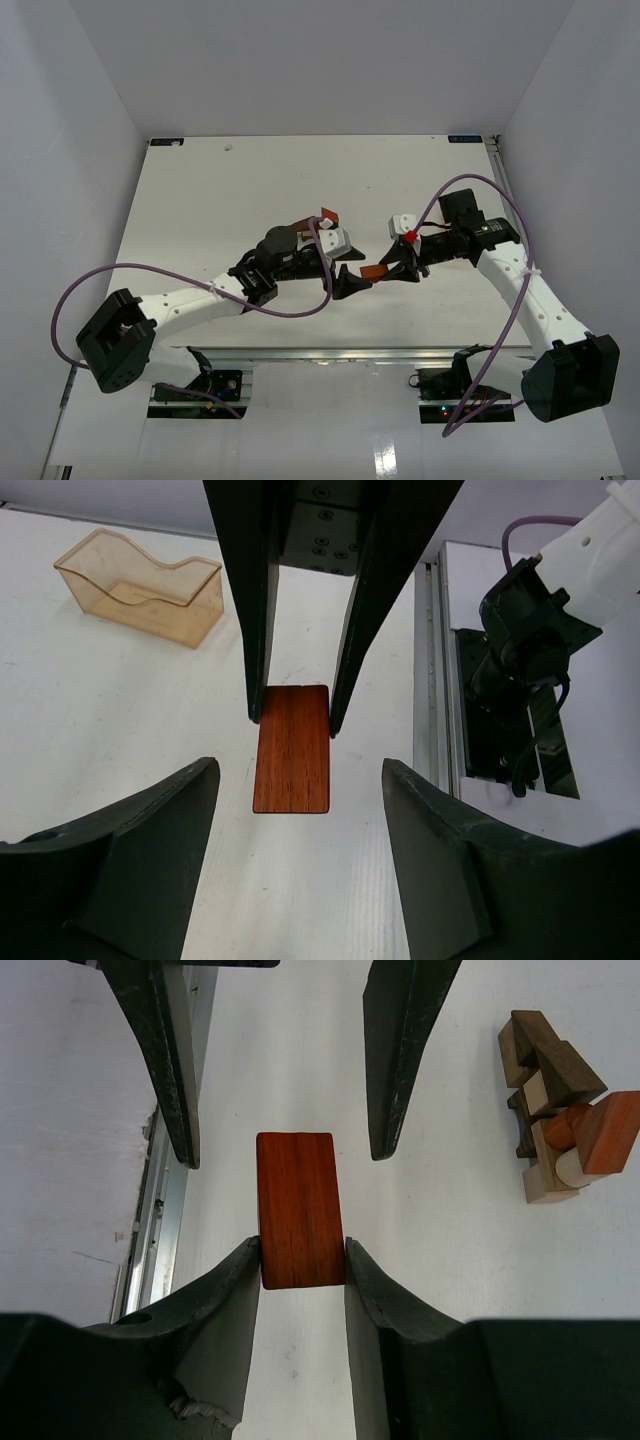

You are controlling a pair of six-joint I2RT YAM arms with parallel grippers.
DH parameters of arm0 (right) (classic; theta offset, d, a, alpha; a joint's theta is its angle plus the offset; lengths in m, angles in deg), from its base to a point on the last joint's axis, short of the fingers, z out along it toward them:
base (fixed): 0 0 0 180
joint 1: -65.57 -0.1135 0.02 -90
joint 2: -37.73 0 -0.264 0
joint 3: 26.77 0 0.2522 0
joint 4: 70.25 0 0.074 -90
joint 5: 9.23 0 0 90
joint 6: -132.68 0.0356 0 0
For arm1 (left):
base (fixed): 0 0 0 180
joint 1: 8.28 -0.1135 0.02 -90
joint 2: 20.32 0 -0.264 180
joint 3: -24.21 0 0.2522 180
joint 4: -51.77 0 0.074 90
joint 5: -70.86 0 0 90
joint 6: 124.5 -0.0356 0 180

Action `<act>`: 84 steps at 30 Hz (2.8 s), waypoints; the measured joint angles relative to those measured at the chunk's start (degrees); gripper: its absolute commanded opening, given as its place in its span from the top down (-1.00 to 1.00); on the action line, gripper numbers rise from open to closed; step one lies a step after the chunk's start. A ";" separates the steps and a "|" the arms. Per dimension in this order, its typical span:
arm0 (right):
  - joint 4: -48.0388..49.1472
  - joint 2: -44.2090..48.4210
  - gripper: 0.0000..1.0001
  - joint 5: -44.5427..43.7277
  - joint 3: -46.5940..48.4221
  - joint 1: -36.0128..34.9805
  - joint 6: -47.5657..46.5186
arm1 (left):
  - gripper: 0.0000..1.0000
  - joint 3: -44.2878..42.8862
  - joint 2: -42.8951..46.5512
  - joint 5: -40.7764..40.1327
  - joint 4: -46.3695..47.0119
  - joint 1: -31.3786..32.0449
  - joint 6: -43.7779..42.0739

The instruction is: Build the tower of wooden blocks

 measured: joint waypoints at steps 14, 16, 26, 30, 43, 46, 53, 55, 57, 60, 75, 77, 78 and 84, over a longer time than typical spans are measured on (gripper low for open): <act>0.50 1.21 0.81 -5.10 0.06 -1.60 1.75 | -0.33 -5.50 -4.11 -0.67 -7.77 0.83 -5.13; 0.52 1.21 0.81 -5.59 0.13 -1.91 2.11 | -0.26 -6.04 -4.71 -0.76 -8.62 0.83 -5.67; 1.03 1.21 0.75 -6.62 0.47 -2.34 3.31 | 0.38 -7.04 -6.18 -0.39 -11.16 1.09 -6.87; 1.03 1.21 0.58 -6.99 0.60 -2.57 3.77 | 0.66 -7.05 -6.18 -0.11 -11.14 1.09 -6.60; 2.12 2.46 -0.80 -8.50 1.70 -2.68 4.98 | 1.00 0.14 -2.81 0.04 -7.18 0.94 1.82; 2.13 5.07 -0.80 -9.55 3.17 -2.67 2.78 | 1.00 1.48 -0.50 0.44 -8.04 0.17 4.97; 0.68 15.00 -0.82 -5.98 -0.25 -2.68 -16.84 | 1.00 1.80 3.98 7.74 -8.90 -4.38 14.96; -0.78 17.03 -0.89 -4.18 -2.51 -2.77 -21.88 | 1.00 1.66 4.38 10.71 -9.17 -5.40 17.48; -2.82 17.54 -0.88 -2.52 -3.29 -3.00 -26.51 | 1.00 1.26 4.30 14.18 -9.96 -5.95 19.70; -5.85 15.17 -0.71 -0.04 -1.86 -3.56 -31.54 | 1.00 -0.30 3.07 19.80 -11.53 -5.99 21.86; -10.02 10.78 -0.12 4.81 -0.55 -8.61 -34.42 | 1.00 -6.37 -4.29 30.83 -14.80 -5.99 22.49; -9.90 10.82 -0.08 5.12 -0.55 -9.29 -33.63 | 1.00 -7.12 -5.26 31.13 -15.15 -6.00 22.23; -9.83 10.85 -0.07 5.16 -0.57 -9.57 -33.08 | 1.00 -7.50 -5.74 31.20 -15.27 -6.06 22.19; -7.76 11.06 0.05 5.20 -0.72 -11.26 -28.81 | 1.00 -8.18 -6.56 31.73 -15.04 -6.10 22.06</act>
